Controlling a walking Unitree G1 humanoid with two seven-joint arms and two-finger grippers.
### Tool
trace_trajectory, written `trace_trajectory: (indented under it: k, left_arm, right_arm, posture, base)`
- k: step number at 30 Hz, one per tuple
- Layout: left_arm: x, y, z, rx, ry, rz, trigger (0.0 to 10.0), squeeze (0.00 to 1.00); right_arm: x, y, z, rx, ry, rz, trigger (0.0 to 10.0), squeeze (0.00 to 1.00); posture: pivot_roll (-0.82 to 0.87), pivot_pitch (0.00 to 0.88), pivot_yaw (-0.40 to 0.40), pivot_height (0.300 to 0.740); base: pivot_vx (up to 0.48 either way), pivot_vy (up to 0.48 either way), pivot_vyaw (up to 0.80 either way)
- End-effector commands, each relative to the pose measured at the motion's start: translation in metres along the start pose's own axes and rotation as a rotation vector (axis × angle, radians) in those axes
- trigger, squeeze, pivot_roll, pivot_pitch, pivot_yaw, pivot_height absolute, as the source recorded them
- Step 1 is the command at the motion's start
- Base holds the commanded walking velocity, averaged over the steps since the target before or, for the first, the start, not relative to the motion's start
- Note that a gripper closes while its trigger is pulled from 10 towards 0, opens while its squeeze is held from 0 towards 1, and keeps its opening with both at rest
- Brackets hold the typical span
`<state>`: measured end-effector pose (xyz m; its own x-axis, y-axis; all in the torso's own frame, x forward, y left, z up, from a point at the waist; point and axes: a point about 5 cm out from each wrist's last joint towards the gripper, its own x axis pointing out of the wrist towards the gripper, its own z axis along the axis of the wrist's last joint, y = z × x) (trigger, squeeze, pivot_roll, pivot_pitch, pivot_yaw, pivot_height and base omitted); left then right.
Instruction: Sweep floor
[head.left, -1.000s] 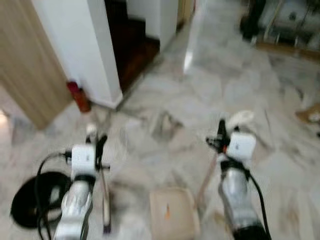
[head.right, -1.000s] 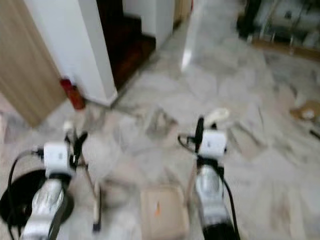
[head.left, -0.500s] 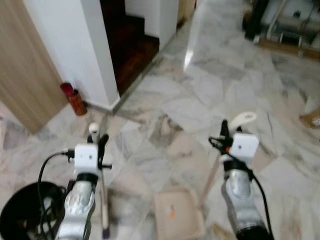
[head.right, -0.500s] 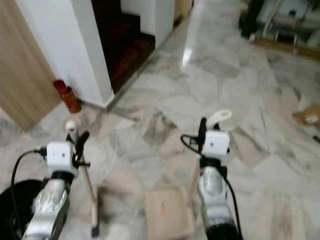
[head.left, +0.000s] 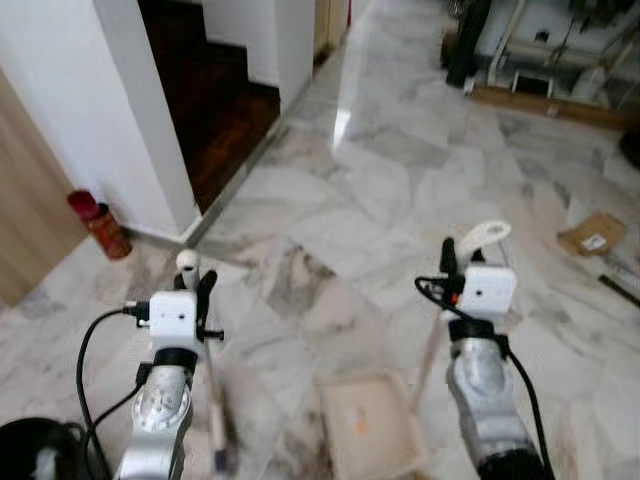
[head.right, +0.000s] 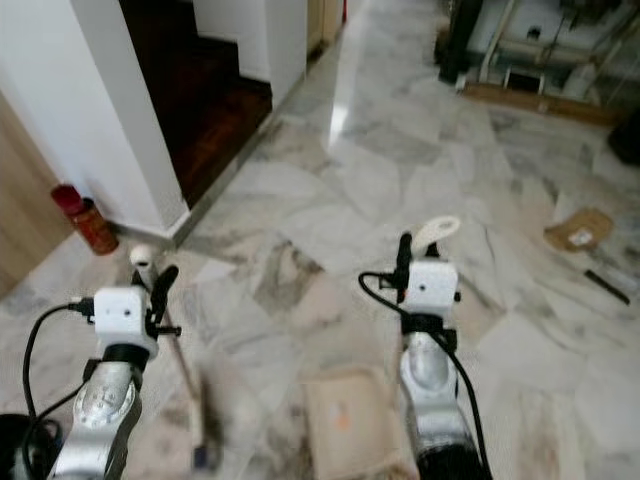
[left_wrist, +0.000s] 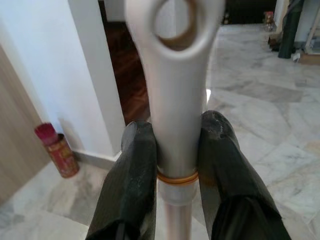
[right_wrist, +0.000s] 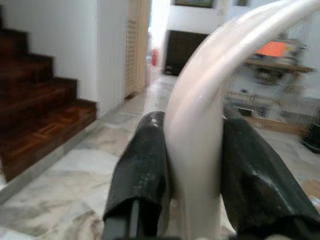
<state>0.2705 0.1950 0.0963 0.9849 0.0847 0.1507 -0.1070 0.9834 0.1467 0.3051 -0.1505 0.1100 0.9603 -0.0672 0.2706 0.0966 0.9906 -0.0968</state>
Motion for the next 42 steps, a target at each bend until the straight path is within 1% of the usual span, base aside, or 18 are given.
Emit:
trace_trajectory:
  k: [1, 21, 28, 32, 42]
  left_arm:
    - [0.0037, -0.0019, 0.0087, 0.010, -0.046, -0.014, 10.0, 0.03]
    - [0.0029, -0.0067, 0.0067, 0.001, -0.044, -0.017, 10.0, 0.03]
    - [0.0030, -0.0069, 0.0065, -0.001, -0.043, -0.014, 10.0, 0.03]
    - [0.0035, -0.0062, 0.0064, -0.001, -0.043, -0.012, 10.0, 0.03]
    - [0.0030, -0.0060, 0.0059, -0.003, -0.041, -0.008, 10.0, 0.03]
  right_arm:
    - [0.0017, -0.0017, 0.0072, 0.028, -0.037, -0.019, 10.0, 0.00]
    - [0.0016, 0.0000, 0.0054, 0.026, -0.029, 0.009, 10.0, 0.00]
    - [0.0021, 0.0002, 0.0057, 0.024, -0.030, 0.013, 10.0, 0.00]
    - [0.0026, 0.0011, 0.0073, 0.008, -0.042, 0.025, 10.0, 0.00]
    - [0.0011, 0.0034, 0.0070, 0.010, -0.040, 0.033, 10.0, 0.00]
  posture:
    - [-0.01, 0.099, -0.022, 0.740]
    - [-0.01, 0.063, -0.033, 0.740]
    - [-0.01, 0.061, -0.035, 0.740]
    - [-0.01, 0.068, -0.037, 0.740]
    - [0.00, 0.079, -0.038, 0.740]
  base:
    - [0.360, 0.000, 0.00]
    - [0.359, 0.000, 0.00]
    - [0.359, 0.000, 0.00]
    - [0.360, 0.000, 0.00]
    - [0.357, 0.000, 0.00]
